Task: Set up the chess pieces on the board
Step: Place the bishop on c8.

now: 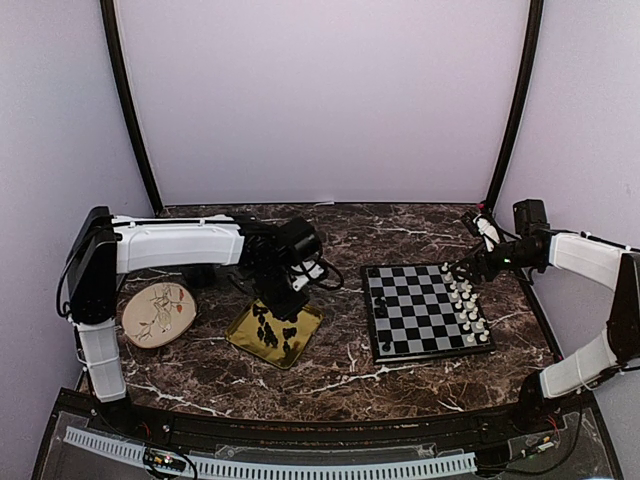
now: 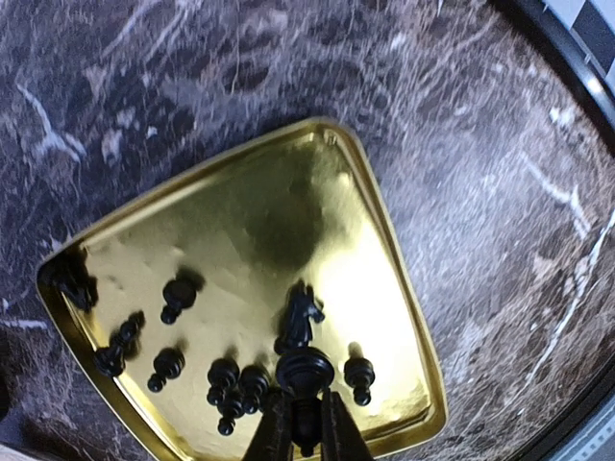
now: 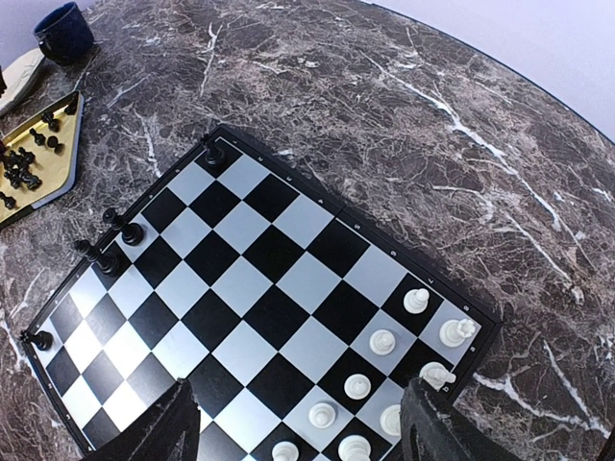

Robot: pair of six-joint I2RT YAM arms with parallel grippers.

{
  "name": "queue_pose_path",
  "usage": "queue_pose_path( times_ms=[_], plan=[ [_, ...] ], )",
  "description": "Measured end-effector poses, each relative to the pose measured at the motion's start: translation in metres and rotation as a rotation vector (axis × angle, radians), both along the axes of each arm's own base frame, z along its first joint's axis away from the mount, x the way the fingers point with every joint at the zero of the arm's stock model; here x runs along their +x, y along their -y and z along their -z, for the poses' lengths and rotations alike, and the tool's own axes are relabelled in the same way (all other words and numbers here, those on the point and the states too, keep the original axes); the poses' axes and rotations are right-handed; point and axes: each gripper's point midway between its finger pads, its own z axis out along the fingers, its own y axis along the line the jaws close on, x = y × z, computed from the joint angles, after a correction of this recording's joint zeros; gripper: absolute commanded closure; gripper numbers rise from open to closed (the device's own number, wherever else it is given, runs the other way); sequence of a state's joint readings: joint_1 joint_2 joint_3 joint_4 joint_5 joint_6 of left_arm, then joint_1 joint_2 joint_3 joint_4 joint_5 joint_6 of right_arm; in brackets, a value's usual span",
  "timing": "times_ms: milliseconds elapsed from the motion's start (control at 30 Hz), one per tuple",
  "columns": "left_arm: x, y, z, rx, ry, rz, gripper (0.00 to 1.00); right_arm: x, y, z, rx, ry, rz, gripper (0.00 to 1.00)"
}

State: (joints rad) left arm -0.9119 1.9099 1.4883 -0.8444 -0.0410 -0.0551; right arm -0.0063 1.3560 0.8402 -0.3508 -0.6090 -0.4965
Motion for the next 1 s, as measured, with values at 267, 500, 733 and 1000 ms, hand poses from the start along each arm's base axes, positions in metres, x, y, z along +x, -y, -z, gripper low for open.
queue_pose_path(
  times_ms=[267, 500, 733, 1000],
  plan=[
    [0.022, 0.064, -0.026, -0.164, 0.061, 0.054, 0.95, 0.0, -0.001, 0.0, 0.0, -0.001, -0.002, 0.28],
    [0.01, 0.128, -0.027, -0.286, 0.054, 0.168, 0.95, 0.0, -0.001, 0.0, -0.002, -0.001, -0.002, 0.28],
    [-0.014, 0.167, -0.002, -0.296, 0.025, 0.257, 0.95, 0.0, 0.0, 0.001, -0.003, -0.001, -0.001, 0.28],
    [-0.011, 0.187, 0.008, -0.3, 0.032, 0.27, 0.94, 0.0, 0.0, 0.001, -0.003, -0.001, -0.001, 0.28]
  ],
)
